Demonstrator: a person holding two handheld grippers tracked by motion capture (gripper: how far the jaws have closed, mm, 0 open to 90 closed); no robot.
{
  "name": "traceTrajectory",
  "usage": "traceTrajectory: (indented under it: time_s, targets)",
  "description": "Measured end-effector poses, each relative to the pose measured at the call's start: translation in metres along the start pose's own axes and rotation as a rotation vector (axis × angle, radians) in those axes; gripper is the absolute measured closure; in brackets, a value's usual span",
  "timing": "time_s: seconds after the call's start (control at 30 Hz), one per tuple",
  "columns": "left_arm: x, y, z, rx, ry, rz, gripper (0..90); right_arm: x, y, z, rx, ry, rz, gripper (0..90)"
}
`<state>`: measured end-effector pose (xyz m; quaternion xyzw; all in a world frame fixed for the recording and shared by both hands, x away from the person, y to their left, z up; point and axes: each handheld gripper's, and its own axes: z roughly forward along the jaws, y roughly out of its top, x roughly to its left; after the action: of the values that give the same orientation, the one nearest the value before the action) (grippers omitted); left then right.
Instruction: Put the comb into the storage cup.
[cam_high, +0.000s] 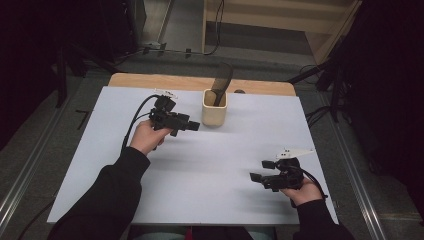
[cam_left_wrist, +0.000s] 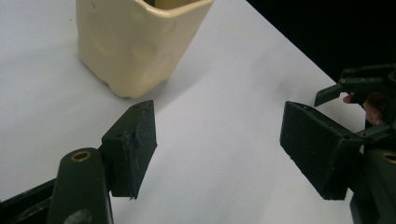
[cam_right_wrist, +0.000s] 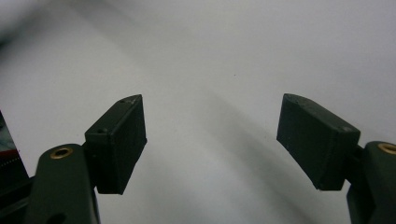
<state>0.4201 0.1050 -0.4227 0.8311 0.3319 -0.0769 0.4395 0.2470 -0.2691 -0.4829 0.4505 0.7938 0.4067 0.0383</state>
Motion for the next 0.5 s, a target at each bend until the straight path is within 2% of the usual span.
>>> traceTrajectory:
  time_s: [0.3, 0.43, 0.5]
  targets:
    - [-0.009, -0.013, -0.001, 0.008, 0.002, 0.007, 27.8, -0.001, 0.000, 0.000, -0.001, -0.003, 0.001, 22.2]
    - [-0.012, -0.018, 0.000, 0.026, 0.010, 0.017, 27.8, -0.002, 0.000, 0.000, 0.002, 0.001, 0.005, 22.2]
    - [-0.012, -0.021, -0.001, 0.019, 0.004, 0.008, 27.8, -0.002, 0.000, 0.000, 0.000, -0.002, 0.001, 22.2]
